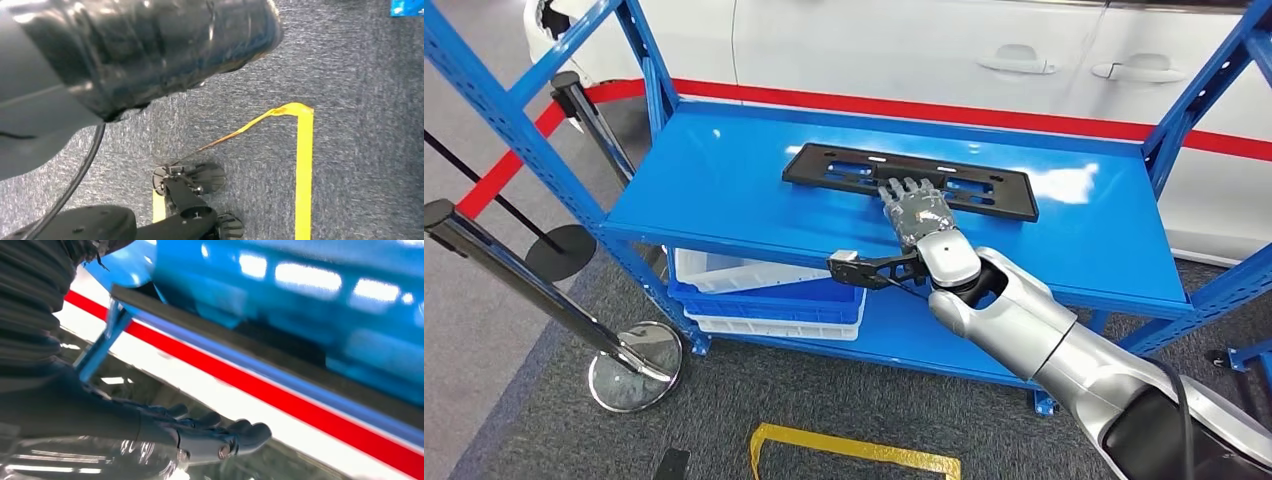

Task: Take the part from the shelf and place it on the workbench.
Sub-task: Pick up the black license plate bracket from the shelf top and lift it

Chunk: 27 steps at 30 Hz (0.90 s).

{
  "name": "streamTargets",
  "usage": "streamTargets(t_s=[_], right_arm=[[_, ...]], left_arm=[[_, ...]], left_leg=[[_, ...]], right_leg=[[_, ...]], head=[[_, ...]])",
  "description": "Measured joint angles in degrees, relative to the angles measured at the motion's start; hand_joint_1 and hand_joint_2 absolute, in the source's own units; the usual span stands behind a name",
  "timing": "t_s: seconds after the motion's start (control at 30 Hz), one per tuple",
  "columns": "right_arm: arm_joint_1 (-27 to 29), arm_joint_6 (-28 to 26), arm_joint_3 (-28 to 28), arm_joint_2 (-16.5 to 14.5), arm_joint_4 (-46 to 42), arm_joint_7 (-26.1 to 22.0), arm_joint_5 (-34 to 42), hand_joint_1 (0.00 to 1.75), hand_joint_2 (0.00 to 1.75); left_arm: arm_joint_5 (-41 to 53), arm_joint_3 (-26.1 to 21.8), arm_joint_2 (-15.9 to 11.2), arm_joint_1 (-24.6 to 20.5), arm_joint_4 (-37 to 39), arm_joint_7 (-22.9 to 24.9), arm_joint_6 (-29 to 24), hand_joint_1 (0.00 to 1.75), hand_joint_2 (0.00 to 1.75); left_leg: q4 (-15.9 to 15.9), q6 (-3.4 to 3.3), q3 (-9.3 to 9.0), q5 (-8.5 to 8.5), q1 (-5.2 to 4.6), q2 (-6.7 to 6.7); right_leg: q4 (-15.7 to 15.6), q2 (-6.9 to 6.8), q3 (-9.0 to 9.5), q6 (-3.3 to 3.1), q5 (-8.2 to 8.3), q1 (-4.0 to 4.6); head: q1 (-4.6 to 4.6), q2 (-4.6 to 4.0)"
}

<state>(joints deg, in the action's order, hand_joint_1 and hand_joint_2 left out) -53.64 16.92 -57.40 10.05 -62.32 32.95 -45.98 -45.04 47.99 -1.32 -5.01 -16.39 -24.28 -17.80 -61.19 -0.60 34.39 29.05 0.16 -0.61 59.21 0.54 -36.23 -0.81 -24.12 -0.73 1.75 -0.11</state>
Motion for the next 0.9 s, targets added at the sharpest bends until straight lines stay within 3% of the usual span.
streamTargets(t_s=[0.1,0.13,0.17,0.2,0.27,0.3,0.37,0.47,0.5,0.53,0.6,0.63,0.67,0.7,0.77,0.8,0.83,0.9], right_arm=[[0.1,0.8,0.0,-0.2,0.0,0.0,0.1,0.0,1.75],[0.2,1.0,0.0,-0.2,0.1,0.0,0.2,0.0,1.75],[0.3,1.0,0.0,-0.2,0.1,0.0,0.2,0.0,1.75],[0.3,1.1,0.0,-0.2,0.1,0.0,0.2,0.0,1.75],[0.3,1.1,0.0,-0.2,0.2,0.0,0.2,0.0,1.75],[0.3,1.1,0.0,-0.2,0.2,0.1,0.2,0.0,1.75],[0.2,1.4,0.0,-0.2,0.2,0.1,0.2,0.0,1.75],[0.2,3.0,0.0,-0.2,0.3,0.5,0.7,0.0,1.75],[0.2,3.8,0.0,-0.2,0.3,0.6,1.0,0.0,1.75],[0.2,4.4,0.0,-0.1,0.4,0.8,1.4,0.0,1.75],[0.5,5.4,0.0,-0.1,0.7,1.1,2.0,0.0,1.75],[0.8,5.6,0.0,-0.1,0.9,1.2,2.3,0.0,1.75],[1.2,5.6,0.0,0.0,1.1,1.3,2.4,0.0,1.75],[1.4,5.5,0.0,0.0,1.3,1.3,2.5,0.0,1.75],[1.5,5.2,0.0,0.1,1.6,1.5,2.7,0.0,1.75],[1.5,5.0,0.0,0.2,1.7,1.6,2.8,0.0,1.75],[1.4,4.9,0.0,0.3,1.8,1.7,2.9,0.0,1.75],[1.4,4.7,0.0,0.3,2.0,1.8,2.9,0.0,1.75]], left_arm=[[0.0,0.1,0.0,0.0,0.0,0.0,-0.1,0.0,0.0],[0.0,0.1,0.0,0.0,0.0,0.0,-0.1,0.0,0.0],[0.0,0.1,0.0,0.1,0.0,0.0,-0.1,0.0,0.0],[-0.1,0.1,0.0,0.1,0.0,0.0,-0.1,0.0,0.0],[-0.1,0.1,0.0,0.2,0.0,0.0,-0.1,0.0,0.0],[-0.1,0.1,-0.1,0.1,0.0,0.0,-0.1,0.0,0.0],[-0.1,0.1,-0.1,0.0,0.0,0.0,-0.1,0.0,0.0],[-0.1,0.1,-0.1,0.1,0.0,0.0,-0.2,0.0,0.0],[-0.1,0.1,-0.1,0.1,0.0,0.0,-0.2,0.0,0.0],[-0.1,0.1,-0.1,0.1,0.0,0.1,-0.2,0.0,0.0],[-0.1,0.1,-0.1,0.0,0.0,0.2,-0.3,0.0,0.0],[-0.2,0.1,-0.1,0.0,0.0,0.2,-0.3,0.0,0.0],[-0.2,0.1,-0.1,0.0,0.0,0.3,-0.4,0.0,0.0],[-0.2,0.1,-0.2,0.0,0.0,0.3,-0.4,0.0,0.0],[-0.2,0.1,-0.1,0.1,0.0,0.5,-0.4,0.0,0.0],[-0.2,0.2,-0.1,0.2,0.0,0.5,-0.4,0.0,0.0],[-0.2,0.2,0.0,0.1,0.0,0.6,-0.4,0.0,0.0],[-0.2,0.2,0.0,0.0,0.0,0.6,-0.4,0.0,0.0]], left_leg=[[-10.4,0.62,5.63,3.83,0.24,0.15],[-13.0,0.73,7.43,4.1,0.31,0.16],[-13.5,0.78,8.3,3.26,0.36,0.17],[-11.6,0.74,7.97,1.29,0.39,0.18],[-3.7,0.48,4.84,-3.43,0.37,0.21],[-0.2,0.3,3.34,-4.75,0.25,0.17],[2.4,-0.02,2.12,-4.9,-0.04,0.09],[3.2,-0.78,1.52,-4.88,0.15,0.08],[3.5,-1.1,1.12,-4.87,0.28,0.11],[3.7,-1.39,0.75,-4.8,0.38,0.15],[3.8,-1.83,0.43,-4.48,0.26,0.2],[3.7,-1.96,0.32,-4.31,0.22,0.21],[3.7,-2.02,0.19,-4.13,0.19,0.19],[3.6,-2.01,0.0,-3.9,0.19,0.15],[3.3,-1.77,-0.45,-3.27,0.19,0.05],[3.0,-1.56,-0.54,-2.91,0.1,0.0],[2.8,-1.31,-0.56,-2.65,0.04,-0.03],[2.8,-0.79,-0.53,-2.41,-0.07,-0.06]], right_leg=[[-0.1,-0.08,0.79,-0.6,-0.5,0.07],[-0.1,-0.08,0.99,-0.66,-0.69,0.13],[-0.1,-0.05,1.23,-0.66,-0.91,0.17],[-0.1,0.0,1.56,-0.61,-1.15,0.18],[-0.1,0.11,2.34,-0.32,-1.72,0.22],[-0.1,0.15,2.55,-0.09,-1.96,0.27],[-0.2,0.18,2.61,0.44,-2.16,0.34],[-0.1,0.1,2.59,1.2,-2.65,0.3],[1.4,0.06,2.0,1.39,-3.45,0.32],[4.0,0.0,0.68,1.52,-4.68,0.31],[11.8,-0.03,-3.63,1.64,-7.44,0.25],[14.8,-0.04,-5.63,1.68,-7.99,0.21],[15.9,-0.04,-6.77,1.68,-7.53,0.19],[14.8,-0.04,-6.76,1.63,-5.97,0.19],[7.5,-0.04,-3.96,1.3,-1.45,0.23],[3.8,-0.04,-2.28,1.14,-0.02,0.36],[1.4,-0.02,-1.12,1.02,0.64,0.44],[0.1,0.05,-0.39,0.81,0.3,0.68]], head=[[0.14,0.0],[0.13,0.0],[0.13,0.0],[0.14,0.0],[0.13,0.0],[0.12,0.0],[0.09,0.0],[0.03,0.0],[-0.06,0.0],[-0.14,0.0],[-0.25,0.0],[-0.24,0.0],[-0.25,0.0],[-0.25,0.0],[-0.26,0.0],[-0.25,0.0],[-0.23,0.0],[-0.17,0.0]])
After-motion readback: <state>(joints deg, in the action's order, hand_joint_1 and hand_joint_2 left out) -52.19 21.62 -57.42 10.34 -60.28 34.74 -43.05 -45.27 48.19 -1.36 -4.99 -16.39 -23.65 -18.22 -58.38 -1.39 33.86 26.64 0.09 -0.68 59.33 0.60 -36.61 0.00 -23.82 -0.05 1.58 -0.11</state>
